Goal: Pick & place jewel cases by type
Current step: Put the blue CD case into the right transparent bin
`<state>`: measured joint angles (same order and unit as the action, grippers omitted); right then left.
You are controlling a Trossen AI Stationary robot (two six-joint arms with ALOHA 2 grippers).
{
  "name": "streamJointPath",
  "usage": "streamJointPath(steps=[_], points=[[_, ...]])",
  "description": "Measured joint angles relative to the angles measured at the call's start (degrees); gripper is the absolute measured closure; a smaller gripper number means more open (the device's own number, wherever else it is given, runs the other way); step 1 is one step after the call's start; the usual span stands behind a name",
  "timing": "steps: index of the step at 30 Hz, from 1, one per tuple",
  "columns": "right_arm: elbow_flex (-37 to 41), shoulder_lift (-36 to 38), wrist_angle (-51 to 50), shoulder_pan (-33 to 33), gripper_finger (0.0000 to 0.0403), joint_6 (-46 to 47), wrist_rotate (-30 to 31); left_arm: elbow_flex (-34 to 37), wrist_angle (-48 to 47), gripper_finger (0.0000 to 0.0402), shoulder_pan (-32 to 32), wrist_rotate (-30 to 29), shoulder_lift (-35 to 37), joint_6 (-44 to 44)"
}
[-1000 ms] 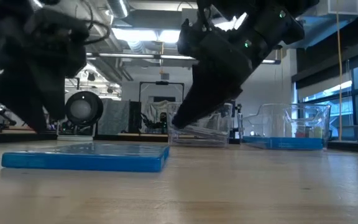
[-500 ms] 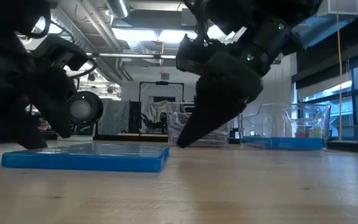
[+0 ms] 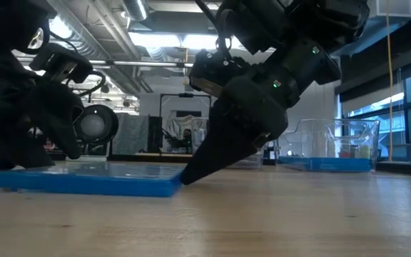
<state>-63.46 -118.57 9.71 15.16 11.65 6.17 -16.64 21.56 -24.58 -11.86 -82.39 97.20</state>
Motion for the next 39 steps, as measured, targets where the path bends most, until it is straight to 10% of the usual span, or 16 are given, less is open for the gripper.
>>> streamJointPath(steps=[21, 29, 39], points=[[-0.1, 4.3, -7.4, -0.1, 0.0231, -4.4, 2.0, 0.0, 10.2, 0.0345, 0.2, -9.9, -0.3, -20.2], [-0.1, 13.8, -23.7, 0.1, 0.0231, -1.4, 17.0, 0.1, 21.0, 0.0353, 0.2, -12.5, -0.4, -36.3], [-0.1, 27.7, -29.9, 0.1, 0.0231, -1.4, 18.2, -0.1, 39.9, 0.0353, 1.8, -16.6, 0.0, -74.7]])
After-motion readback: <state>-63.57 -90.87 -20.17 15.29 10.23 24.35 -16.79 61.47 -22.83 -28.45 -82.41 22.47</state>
